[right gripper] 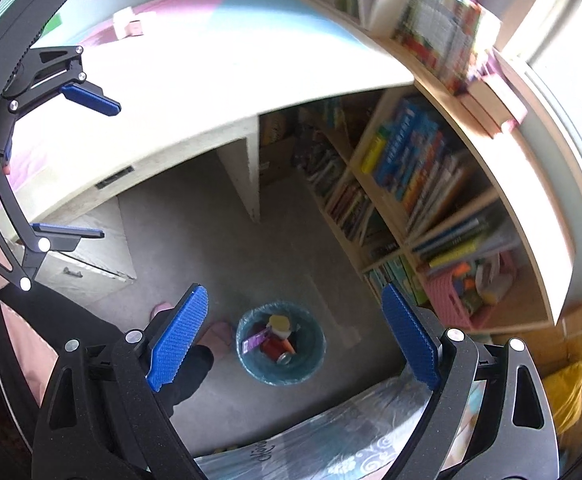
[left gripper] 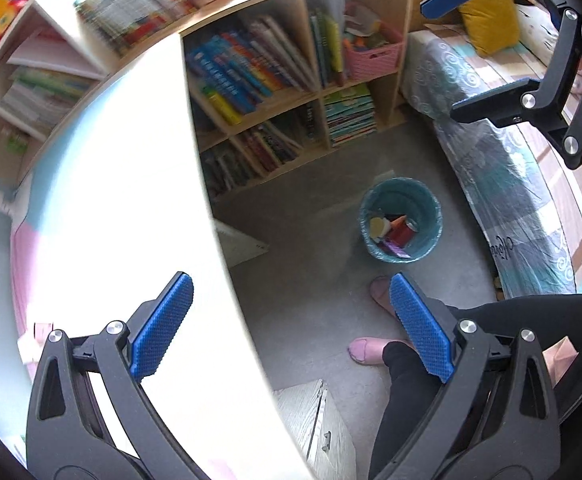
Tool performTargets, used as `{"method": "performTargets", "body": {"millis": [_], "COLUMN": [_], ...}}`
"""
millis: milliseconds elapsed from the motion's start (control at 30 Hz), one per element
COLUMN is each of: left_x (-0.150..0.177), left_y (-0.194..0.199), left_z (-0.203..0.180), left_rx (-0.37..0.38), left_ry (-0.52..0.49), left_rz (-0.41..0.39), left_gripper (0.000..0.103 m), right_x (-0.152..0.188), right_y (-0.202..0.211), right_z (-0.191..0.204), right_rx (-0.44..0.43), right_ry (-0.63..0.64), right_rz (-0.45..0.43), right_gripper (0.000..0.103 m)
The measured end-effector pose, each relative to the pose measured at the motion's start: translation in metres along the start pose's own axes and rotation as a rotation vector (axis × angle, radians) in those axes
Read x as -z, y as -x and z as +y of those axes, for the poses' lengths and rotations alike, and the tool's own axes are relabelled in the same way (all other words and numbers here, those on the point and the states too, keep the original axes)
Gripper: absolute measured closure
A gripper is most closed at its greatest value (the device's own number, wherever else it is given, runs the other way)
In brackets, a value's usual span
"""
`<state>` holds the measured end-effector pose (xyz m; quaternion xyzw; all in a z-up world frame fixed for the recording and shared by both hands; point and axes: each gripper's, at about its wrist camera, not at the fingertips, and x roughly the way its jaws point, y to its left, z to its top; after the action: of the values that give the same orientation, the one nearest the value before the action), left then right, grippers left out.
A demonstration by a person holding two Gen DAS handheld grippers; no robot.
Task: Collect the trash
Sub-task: 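Move both open tools back over the mat toward the white boxes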
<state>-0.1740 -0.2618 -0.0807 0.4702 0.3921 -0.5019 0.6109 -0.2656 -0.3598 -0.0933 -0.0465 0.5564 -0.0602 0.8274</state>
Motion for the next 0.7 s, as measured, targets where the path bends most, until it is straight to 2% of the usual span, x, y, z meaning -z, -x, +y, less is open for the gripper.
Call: {"method": "performTargets", "body": {"millis": [300,700], "left_x": [0.053,0.133], "left_y": [0.015,0.032], "left_z": [0.036,0.090], "left_rx": [-0.064,-0.172], "left_ry": [0.114,0.260], "left_rz": [0.006,0.058], "left_gripper": [0.007,0.007], "right_x": [-0.038,-0.092], "right_y": [-0.001,-0.004], "right_z": [0.046,0.119], "right_rx": [-0.022,-0.079], "right_ry": [0.131,0.314], "right_rz": [-0.034,-0.081], "right_gripper": [0.014,0.014]}}
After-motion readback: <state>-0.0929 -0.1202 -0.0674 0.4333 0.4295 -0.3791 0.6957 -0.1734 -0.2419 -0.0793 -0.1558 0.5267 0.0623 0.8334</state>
